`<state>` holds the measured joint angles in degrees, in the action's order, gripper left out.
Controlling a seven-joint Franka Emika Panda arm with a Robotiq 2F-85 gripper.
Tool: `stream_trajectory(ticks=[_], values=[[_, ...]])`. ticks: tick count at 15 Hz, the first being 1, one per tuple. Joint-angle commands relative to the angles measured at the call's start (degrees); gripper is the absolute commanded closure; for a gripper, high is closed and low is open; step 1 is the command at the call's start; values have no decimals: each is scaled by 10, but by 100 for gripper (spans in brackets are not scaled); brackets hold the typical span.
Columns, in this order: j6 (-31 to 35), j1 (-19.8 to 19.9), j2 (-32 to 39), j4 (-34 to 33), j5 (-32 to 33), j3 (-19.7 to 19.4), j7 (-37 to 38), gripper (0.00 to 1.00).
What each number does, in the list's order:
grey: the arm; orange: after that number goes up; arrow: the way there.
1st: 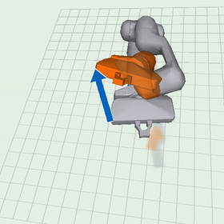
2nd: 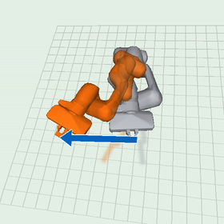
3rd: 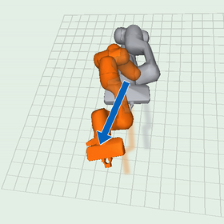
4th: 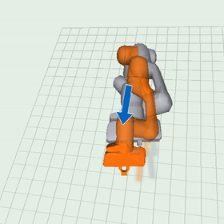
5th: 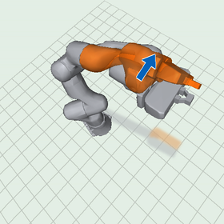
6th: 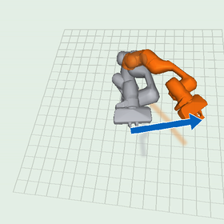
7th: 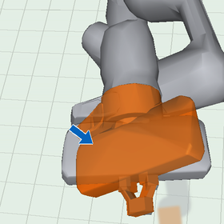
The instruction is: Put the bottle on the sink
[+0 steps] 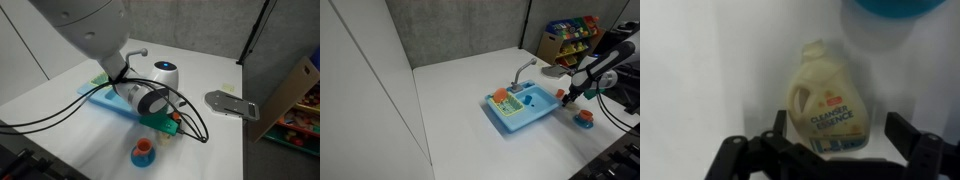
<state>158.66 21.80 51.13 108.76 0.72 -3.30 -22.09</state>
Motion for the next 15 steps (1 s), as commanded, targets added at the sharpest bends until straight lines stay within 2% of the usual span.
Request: stream_trajectory(ticks=[1,2,4,7,15], values=[[10,19,2,-4,13,15,-20,0],[10,20,3,-4,13,16,-21,0],[9,19,3,-6,13,14,-20,27],[8,17,2,-7,13,11,-15,53],[0,19,-32,17,5,9,-3,56]])
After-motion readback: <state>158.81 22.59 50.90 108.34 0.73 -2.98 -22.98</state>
